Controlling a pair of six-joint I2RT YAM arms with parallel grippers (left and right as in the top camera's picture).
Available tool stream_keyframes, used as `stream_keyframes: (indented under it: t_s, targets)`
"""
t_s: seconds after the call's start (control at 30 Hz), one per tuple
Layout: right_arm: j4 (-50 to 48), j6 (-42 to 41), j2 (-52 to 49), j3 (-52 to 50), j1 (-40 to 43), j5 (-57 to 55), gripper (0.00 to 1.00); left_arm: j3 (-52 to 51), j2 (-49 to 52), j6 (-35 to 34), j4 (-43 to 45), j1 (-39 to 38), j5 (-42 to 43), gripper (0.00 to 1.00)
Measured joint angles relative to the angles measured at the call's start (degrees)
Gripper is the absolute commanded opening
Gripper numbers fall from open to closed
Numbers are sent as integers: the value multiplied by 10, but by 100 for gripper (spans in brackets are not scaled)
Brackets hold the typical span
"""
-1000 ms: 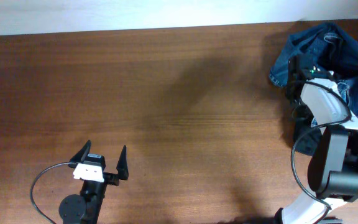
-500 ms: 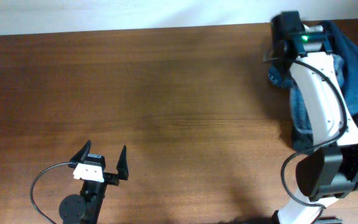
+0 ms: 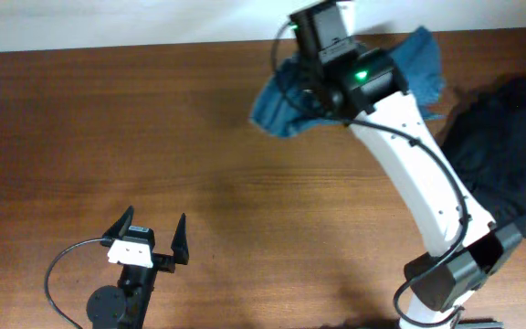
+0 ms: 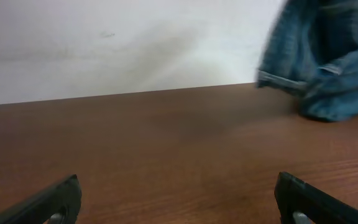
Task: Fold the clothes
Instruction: 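Lift the jeans with the right gripper and drop them mid-table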
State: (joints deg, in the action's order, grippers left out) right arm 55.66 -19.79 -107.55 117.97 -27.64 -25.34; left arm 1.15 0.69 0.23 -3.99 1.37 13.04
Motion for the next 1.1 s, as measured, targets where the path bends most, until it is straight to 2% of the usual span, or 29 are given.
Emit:
stream_keyframes:
  t_s: [0.03, 0.13, 0.23, 0.27, 0.3, 0.33, 0.4, 0.5, 0.53, 0.7, 0.83, 0.9, 1.1]
  targets:
    - [-15, -11, 0, 0, -10, 15, 4, 0, 0, 0, 0, 0, 0, 99]
    - [-65, -42, -5, 0, -48, 53, 19, 0, 0, 0, 0, 0, 0, 99]
    - [-100, -61, -14, 0, -81, 70, 17, 0, 0, 0, 0, 0, 0, 99]
    - [-109, -69, -19, 0, -92, 74, 20, 0, 0, 0, 0, 0, 0, 99]
    - [-116, -78, -28, 1, -104, 79, 41, 0, 0, 0, 0, 0, 0, 99]
    - [-120, -82, -35, 1, -112, 82, 50, 0, 0, 0, 0, 0, 0, 99]
    - [-128, -88, -46, 2, -121, 87, 57, 0, 0, 0, 0, 0, 0, 99]
    - [-141, -89, -59, 2, -129, 94, 81, 0, 0, 0, 0, 0, 0, 99]
    - [-142, -93, -60, 2, -129, 99, 85, 0, 0, 0, 0, 0, 0, 99]
    - [-157, -84, -61, 6, -129, 128, 88, 0, 0, 0, 0, 0, 0, 99]
    - [-151, -41, -61, 23, -127, 121, 95, 0, 0, 0, 0, 0, 0, 99]
    - [-124, -17, -60, 38, -124, 89, 99, 0, 0, 0, 0, 0, 0, 99]
    - [-3, 8, -58, 45, -70, 7, 99, 0, 0, 0, 0, 0, 0, 99]
